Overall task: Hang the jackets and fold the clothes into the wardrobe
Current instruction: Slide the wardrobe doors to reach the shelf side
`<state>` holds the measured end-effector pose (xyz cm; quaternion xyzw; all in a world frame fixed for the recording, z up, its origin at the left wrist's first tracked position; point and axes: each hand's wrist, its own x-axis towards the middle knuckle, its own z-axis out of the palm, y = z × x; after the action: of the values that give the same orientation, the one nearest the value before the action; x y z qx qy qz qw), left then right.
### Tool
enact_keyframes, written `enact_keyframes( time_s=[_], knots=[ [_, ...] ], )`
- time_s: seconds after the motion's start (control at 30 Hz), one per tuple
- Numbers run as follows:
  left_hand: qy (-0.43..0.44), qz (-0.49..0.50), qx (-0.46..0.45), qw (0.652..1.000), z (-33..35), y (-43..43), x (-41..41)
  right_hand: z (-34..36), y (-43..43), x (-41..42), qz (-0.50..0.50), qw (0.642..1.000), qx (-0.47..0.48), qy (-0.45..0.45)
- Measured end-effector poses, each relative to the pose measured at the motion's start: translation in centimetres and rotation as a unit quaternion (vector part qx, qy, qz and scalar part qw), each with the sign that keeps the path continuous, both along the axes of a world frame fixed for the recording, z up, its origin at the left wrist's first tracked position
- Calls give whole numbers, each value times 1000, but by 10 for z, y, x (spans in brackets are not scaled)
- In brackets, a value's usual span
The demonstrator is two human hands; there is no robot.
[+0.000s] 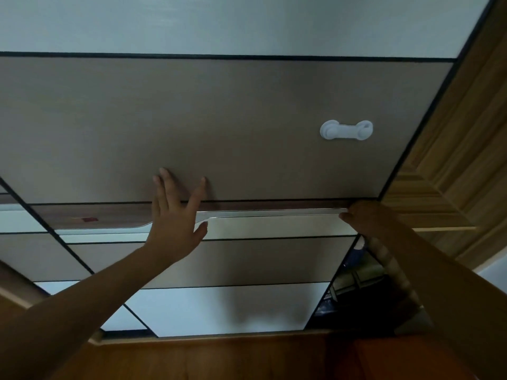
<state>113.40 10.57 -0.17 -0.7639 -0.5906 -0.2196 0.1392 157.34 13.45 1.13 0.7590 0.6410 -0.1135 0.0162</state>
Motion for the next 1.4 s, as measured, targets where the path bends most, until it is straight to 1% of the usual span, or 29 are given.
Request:
enact_keyframes(
  time_s=[0.07,0.17,0.23,0.37,0.5,0.6,0.73,0.9,1.03,1.27,1.4],
  knots=[
    [-29,-15,-4,999,5,-7,-7,-2,5,-16,2,1000,-5,7],
    [-27,-64,-2,998,9,-12,-14,-1,7,-40,24,999,-6,20],
    [-31,-68,-18,997,10,-12,-21,-1,8,-57,37,999,-11,35],
    [2,-35,-42,998,5,-7,-39,1,12,-72,68,995,-54,51],
    [25,-3,-37,999,1,-5,-70,5,14,-94,89,994,-30,47],
    [38,14,-38,998,0,-3,-90,7,14,-116,103,991,-33,74],
    [46,35,-49,997,2,-3,-112,7,18,-140,128,989,-32,68],
    [47,50,-62,996,5,-7,-140,7,20,-168,152,985,-34,70],
    [41,61,-73,995,8,-10,-155,9,16,-185,176,982,-15,64],
    [37,76,-90,992,12,-13,-172,10,15,-203,182,981,-12,71],
    [28,83,-115,989,13,-15,-179,12,14,-210,189,979,-22,77]
  ],
)
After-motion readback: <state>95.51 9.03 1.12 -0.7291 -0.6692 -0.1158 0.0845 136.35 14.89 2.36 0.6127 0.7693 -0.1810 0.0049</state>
